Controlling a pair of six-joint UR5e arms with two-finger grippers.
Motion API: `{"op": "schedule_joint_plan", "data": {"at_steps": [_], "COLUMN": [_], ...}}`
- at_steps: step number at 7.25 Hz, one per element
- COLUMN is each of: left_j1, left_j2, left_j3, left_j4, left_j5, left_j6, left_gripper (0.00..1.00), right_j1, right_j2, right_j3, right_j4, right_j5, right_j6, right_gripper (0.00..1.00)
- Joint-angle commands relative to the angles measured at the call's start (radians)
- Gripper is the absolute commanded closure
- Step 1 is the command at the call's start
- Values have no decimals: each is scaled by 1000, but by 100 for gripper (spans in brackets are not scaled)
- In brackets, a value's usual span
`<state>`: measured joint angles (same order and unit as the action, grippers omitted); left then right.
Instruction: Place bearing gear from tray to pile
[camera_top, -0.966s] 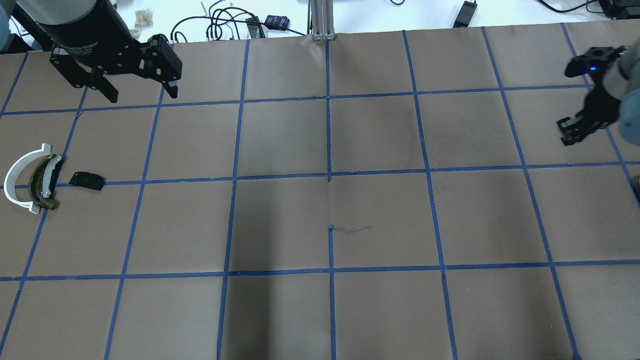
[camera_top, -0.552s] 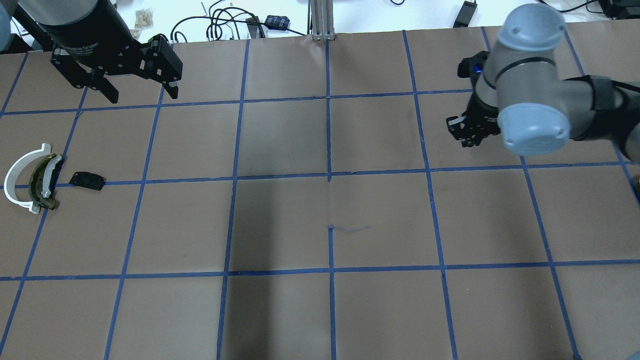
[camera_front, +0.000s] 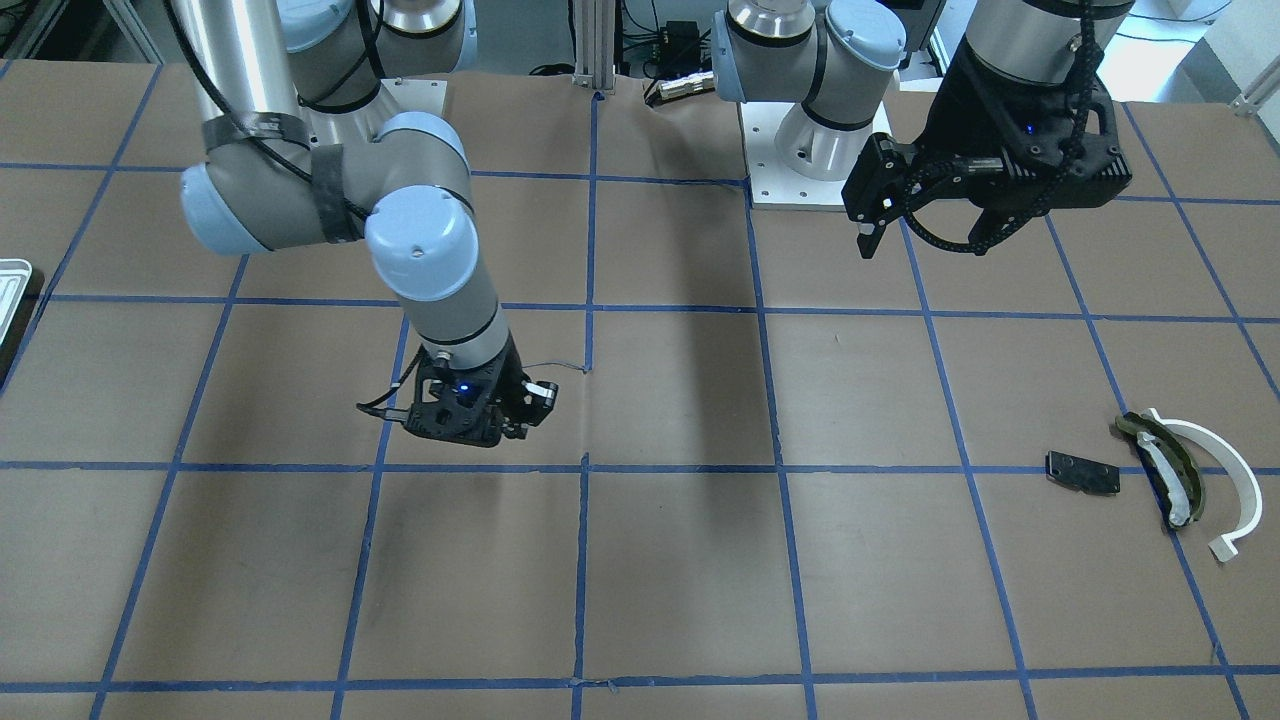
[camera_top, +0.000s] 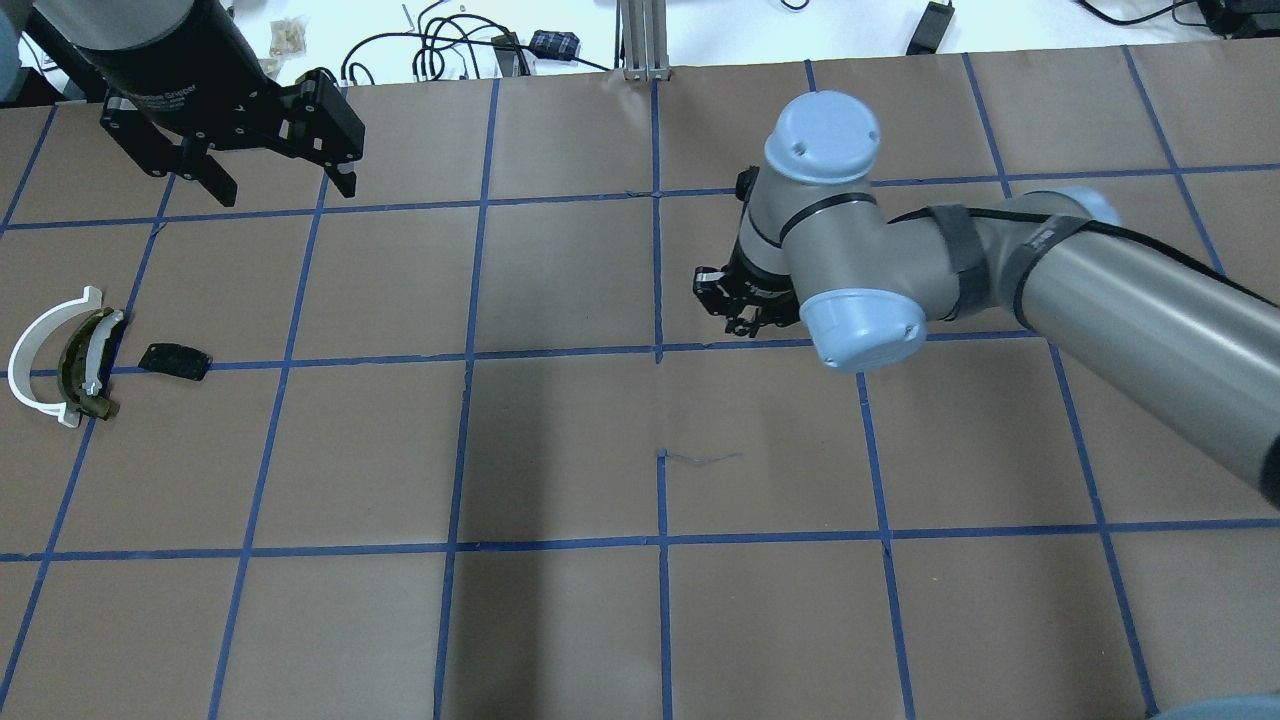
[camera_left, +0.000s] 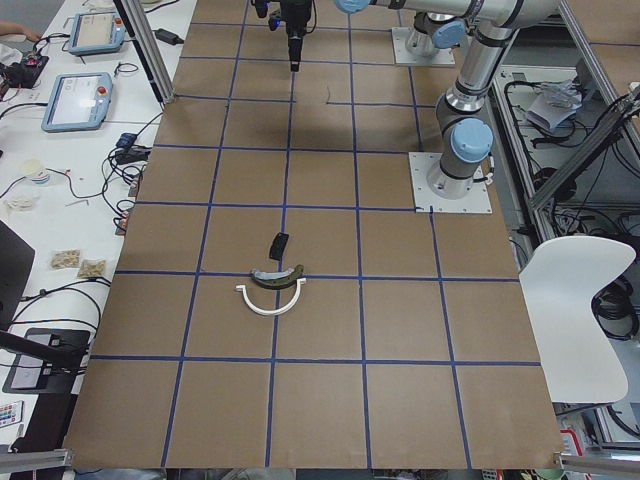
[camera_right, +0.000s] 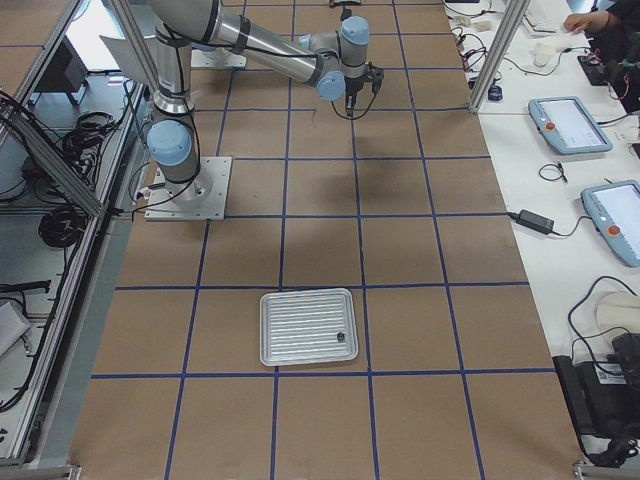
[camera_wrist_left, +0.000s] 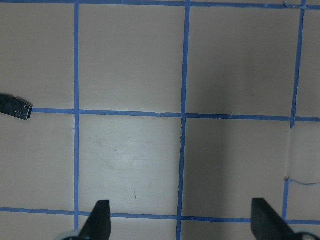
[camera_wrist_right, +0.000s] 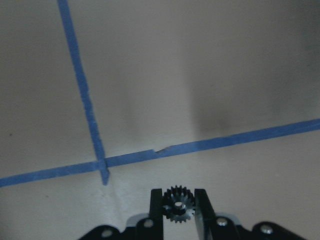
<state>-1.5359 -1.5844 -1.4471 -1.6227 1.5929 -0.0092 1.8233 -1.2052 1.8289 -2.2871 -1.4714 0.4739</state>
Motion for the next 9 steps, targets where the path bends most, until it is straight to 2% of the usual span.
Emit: {"op": "schedule_joint_plan", "data": {"at_steps": [1, 2, 3, 4, 5, 6, 7, 8, 9], "left_j1": [-4, -9, -9, -9, -9, -9, -9, -13, -83], "left_j2": [13, 11, 10, 6, 6, 9, -5, -40, -107], "left_j3": [1, 1, -4, -4, -4, -30, -89, -117, -119], "left_j4": [-11, -13, -43, -43, -43, -36, 60, 236, 268], "left_j5": [-2, -13, -81, -77, -77, -77, -74, -88, -82], "left_j6": [-2, 15, 8, 14, 18, 18, 18, -7, -46], "left_gripper": [0, 0, 0, 0, 0, 0, 0, 0, 0], "right_j1": [80, 82, 80, 68, 24, -58, -167, -306, -446], "right_j2": [76, 81, 85, 78, 58, 0, -76, -120, -131], "right_j3": [-29, -31, -33, -37, -39, -40, -46, -57, -103], "right_j4": [-65, -63, -61, -60, -58, -5, 109, 209, 286], "right_j5": [-6, -3, -6, -9, -10, -12, -14, -14, -21], "right_j6": [130, 134, 134, 114, -12, -97, -288, -546, -763], "right_gripper": [78, 61, 7, 0, 22, 20, 20, 20, 17]}}
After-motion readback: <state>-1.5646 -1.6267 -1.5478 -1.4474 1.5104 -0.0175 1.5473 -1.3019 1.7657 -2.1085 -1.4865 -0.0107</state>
